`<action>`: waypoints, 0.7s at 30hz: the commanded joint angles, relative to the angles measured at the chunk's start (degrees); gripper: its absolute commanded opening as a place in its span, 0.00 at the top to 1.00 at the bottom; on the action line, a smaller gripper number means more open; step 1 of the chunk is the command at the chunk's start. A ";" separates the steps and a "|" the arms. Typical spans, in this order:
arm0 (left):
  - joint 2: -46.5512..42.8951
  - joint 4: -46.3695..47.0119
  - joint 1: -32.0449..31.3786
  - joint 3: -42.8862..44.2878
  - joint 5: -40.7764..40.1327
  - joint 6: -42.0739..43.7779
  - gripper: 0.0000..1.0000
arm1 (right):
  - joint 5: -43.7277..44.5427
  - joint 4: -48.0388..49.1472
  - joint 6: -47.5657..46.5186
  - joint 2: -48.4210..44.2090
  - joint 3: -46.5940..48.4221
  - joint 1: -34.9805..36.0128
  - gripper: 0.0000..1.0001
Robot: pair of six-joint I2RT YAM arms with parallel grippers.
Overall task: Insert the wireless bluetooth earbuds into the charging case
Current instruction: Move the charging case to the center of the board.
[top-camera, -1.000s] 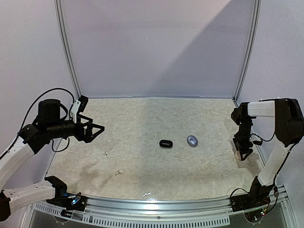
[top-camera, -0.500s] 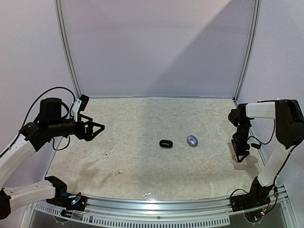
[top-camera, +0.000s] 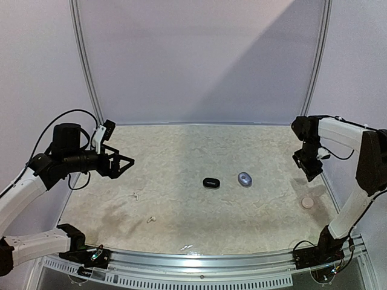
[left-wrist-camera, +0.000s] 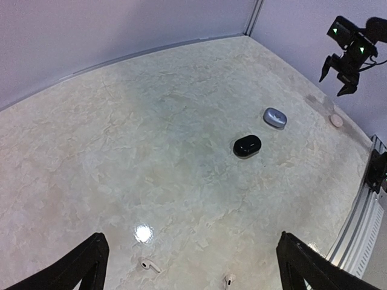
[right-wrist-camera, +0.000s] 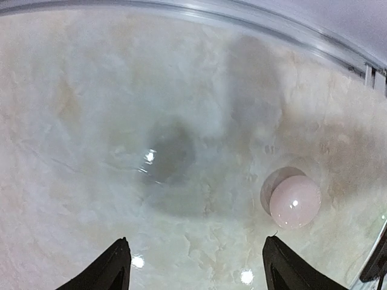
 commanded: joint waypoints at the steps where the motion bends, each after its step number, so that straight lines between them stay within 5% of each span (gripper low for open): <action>1: 0.38 1.53 0.81 1.06 0.46 0.79 0.01 | 6.20 -0.84 -8.24 -6.38 -2.83 -0.81 0.21; 13: -1.26 -0.03 0.78 0.88 -0.68 1.88 0.01 | -8.77 15.61 8.73 -12.92 -21.92 -12.08 0.25; 21: -2.06 -0.61 0.78 0.31 -1.10 1.80 0.01 | -12.54 18.27 7.96 -7.29 -25.47 -12.18 0.30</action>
